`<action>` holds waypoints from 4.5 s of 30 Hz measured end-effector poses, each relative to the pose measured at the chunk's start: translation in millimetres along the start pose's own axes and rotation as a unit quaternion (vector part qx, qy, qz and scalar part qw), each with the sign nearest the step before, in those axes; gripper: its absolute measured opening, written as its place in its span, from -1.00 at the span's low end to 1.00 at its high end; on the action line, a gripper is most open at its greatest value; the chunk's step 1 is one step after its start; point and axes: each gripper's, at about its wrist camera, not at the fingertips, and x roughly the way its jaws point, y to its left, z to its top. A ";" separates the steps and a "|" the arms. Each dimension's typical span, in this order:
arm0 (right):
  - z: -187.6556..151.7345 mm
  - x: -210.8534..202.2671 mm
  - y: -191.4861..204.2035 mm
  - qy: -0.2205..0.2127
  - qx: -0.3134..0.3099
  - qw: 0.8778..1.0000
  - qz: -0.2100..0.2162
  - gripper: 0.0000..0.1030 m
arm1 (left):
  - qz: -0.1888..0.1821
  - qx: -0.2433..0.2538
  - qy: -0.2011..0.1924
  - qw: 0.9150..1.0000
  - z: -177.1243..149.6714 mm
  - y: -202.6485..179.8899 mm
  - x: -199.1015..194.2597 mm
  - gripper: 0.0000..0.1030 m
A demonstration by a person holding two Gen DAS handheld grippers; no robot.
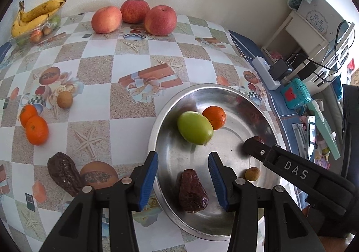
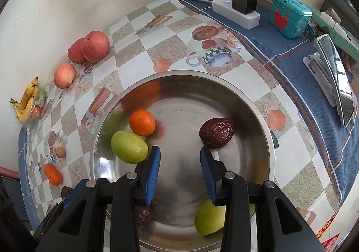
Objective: Organize fruits
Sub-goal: 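Lower the large green fruit into the steel bowl with the left tool and open it, then move the left tool to a tangerine while the right tool moves to the long dark date, then grasp the long dark date with the right tool while the left grasps the tangerine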
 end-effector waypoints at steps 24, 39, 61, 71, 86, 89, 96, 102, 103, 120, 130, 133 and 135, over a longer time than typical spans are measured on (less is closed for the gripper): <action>-16.5 -0.3 52.8 -0.001 -0.102 0.995 0.008 -0.26 | 0.145 -0.142 -0.013 0.979 11.1 108.0 -38.2 0.19; -31.5 3.1 90.8 -0.021 -0.192 0.981 -0.007 0.64 | 0.191 -0.142 0.018 0.971 3.3 114.7 -27.5 1.00; -40.3 6.2 110.3 -0.026 -0.237 0.971 0.003 0.77 | 0.210 -0.189 -0.016 0.959 17.1 176.7 -75.0 1.00; -55.5 10.9 150.0 -0.002 -0.244 0.969 0.042 0.77 | 0.229 -0.236 -0.040 0.943 11.1 218.5 -100.7 1.00; -91.0 36.2 210.8 0.031 -0.303 0.952 0.039 0.77 | 0.164 -0.235 0.014 0.958 12.7 219.6 -58.7 1.00; -93.6 45.4 213.9 0.041 -0.309 0.950 0.031 0.77 | 0.145 -0.232 0.021 0.962 13.5 216.7 -48.5 1.00; -94.5 59.6 215.6 0.058 -0.306 0.950 0.024 0.77 | 0.118 -0.222 0.031 0.967 18.2 210.0 -29.1 1.00; -94.7 62.4 219.3 0.061 -0.310 0.949 0.023 0.77 | 0.098 -0.230 0.026 0.968 21.1 210.9 -26.7 0.98; -94.2 62.5 220.2 0.060 -0.308 0.949 0.024 0.77 | 0.098 -0.231 0.024 0.968 21.7 210.8 -27.2 0.97; -84.8 49.2 224.3 0.066 -0.291 0.952 0.067 -0.24 | 0.015 -0.265 0.018 0.964 17.6 211.6 -26.6 -0.40; -79.2 28.2 203.2 0.045 -0.277 0.957 0.076 -0.24 | 0.005 -0.260 0.016 0.966 18.3 200.4 -39.8 -0.41; -73.7 23.7 194.2 0.037 -0.267 0.960 0.076 -0.24 | -0.004 -0.256 0.009 0.967 20.1 195.7 -45.5 -0.41; -69.0 20.7 186.8 0.032 -0.259 0.962 0.076 -0.24 | -0.013 -0.253 0.006 0.967 21.4 191.4 -48.6 -0.41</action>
